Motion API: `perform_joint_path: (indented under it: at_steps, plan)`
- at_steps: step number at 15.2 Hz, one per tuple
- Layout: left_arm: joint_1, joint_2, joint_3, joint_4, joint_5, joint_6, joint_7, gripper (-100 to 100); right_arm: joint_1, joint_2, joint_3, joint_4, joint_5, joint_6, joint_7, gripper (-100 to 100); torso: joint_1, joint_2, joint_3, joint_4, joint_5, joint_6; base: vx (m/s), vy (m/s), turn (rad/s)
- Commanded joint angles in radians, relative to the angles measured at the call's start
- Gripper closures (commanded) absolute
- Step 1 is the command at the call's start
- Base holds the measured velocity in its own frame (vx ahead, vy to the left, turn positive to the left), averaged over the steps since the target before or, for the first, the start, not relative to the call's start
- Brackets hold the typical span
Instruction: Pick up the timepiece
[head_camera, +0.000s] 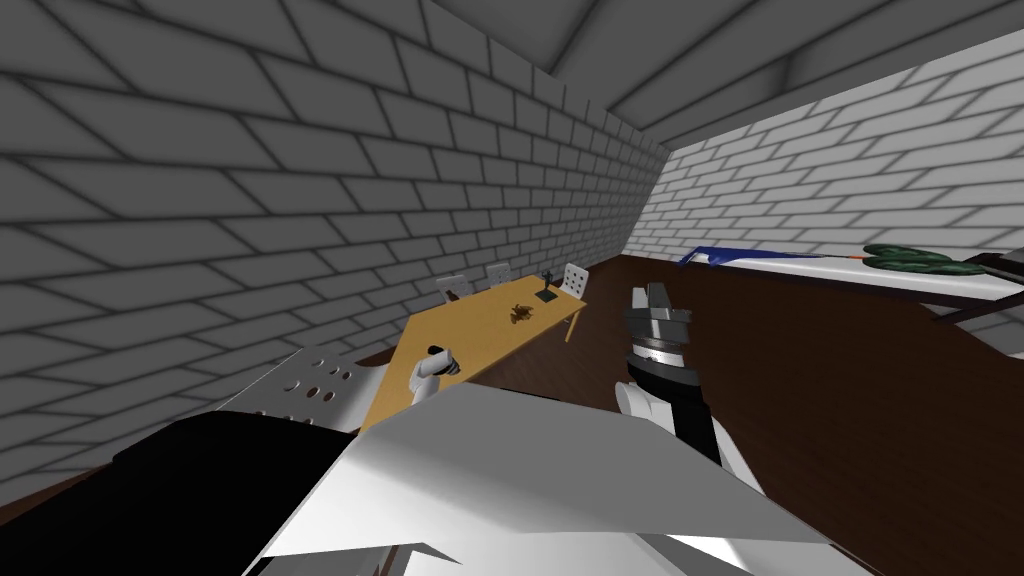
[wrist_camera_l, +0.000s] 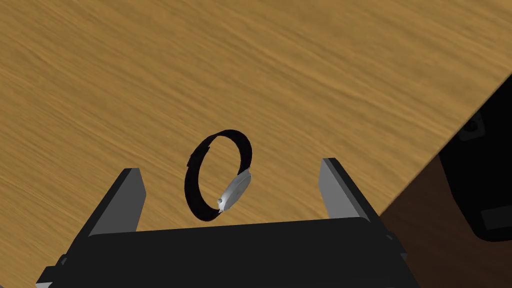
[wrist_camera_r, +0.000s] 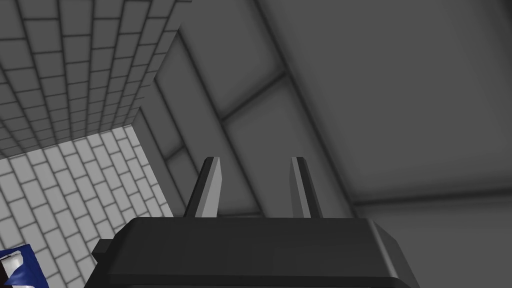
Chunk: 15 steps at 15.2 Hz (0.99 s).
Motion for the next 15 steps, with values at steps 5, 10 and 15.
perform_joint_path:
  at_steps: [5, 10, 15]
  plan:
    - [-0.006, -0.004, -0.007, 0.08, -0.006, -0.078, 0.003, -100, 0.0, 0.0, 0.0, 0.0, 0.0, 0.0, 0.0, 0, 0.002, -0.001, -0.001, 0.0, 0.0, 0.0, 0.033, 0.035, 0.005]
    - [-0.003, -0.004, -0.006, 0.065, -0.004, -0.064, 0.002, 100, 0.0, 0.0, 0.0, 0.0, 0.0, 0.0, 0.0, 0, 0.0, 0.001, 0.0, 0.0, 0.0, 0.0, 0.005, 0.006, 0.0]
    - [-0.002, 0.003, 0.002, -0.006, 0.002, 0.007, -0.001, 100, 0.0, 0.0, 0.0, 0.0, 0.0, 0.0, 0.0, 0, -0.003, 0.004, 0.002, 0.001, -0.001, 0.0, -0.034, -0.032, -0.006]
